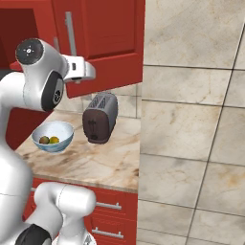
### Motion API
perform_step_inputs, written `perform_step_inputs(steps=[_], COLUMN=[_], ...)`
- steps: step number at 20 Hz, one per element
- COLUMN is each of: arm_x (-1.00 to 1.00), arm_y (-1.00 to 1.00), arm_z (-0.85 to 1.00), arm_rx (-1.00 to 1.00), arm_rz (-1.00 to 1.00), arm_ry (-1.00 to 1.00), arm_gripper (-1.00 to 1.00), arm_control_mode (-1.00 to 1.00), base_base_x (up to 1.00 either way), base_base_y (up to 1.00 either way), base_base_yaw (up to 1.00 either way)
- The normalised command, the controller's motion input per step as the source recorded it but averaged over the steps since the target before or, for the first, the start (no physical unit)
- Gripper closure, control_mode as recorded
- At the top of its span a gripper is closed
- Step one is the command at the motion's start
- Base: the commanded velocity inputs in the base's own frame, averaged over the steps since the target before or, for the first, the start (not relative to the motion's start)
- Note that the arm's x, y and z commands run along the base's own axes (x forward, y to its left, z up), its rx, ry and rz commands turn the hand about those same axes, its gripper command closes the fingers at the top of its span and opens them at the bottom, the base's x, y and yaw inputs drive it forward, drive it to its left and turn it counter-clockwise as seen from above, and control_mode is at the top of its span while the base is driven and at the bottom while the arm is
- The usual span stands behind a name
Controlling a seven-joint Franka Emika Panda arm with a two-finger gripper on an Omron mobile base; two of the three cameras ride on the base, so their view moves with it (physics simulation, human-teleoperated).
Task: Open the cabinet. Pick the mango and apple from the cabinet and place them into the bowl. Then close the cabinet.
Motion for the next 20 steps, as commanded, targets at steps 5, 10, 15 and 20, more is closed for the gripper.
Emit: perform_step_inputs(steps=[5, 10, 15, 20], arm_x=[0.62, 0.69, 0.51, 0.40], arm_y=[0.00, 0.00, 0.00, 0.00], arm_z=[-0.05, -0.04, 0.00, 0.00], arm_rx=[0.00, 0.00, 0.00, 0.00], arm_rz=[0.09, 0.10, 0.05, 0.01], arm_ry=[0.00, -0.01, -0.03, -0.03], arm_gripper=[-1.00, -1.00, -1.00, -1.00], arm_control_mode=[-1.00, -1.00, -1.00, -1.00], base_base_x=[0.00, 0.00, 0.00, 0.00], base_base_y=[0.00, 0.00, 0.00, 0.00], base_base_yaw=[0.00, 0.00, 0.00, 0.00])
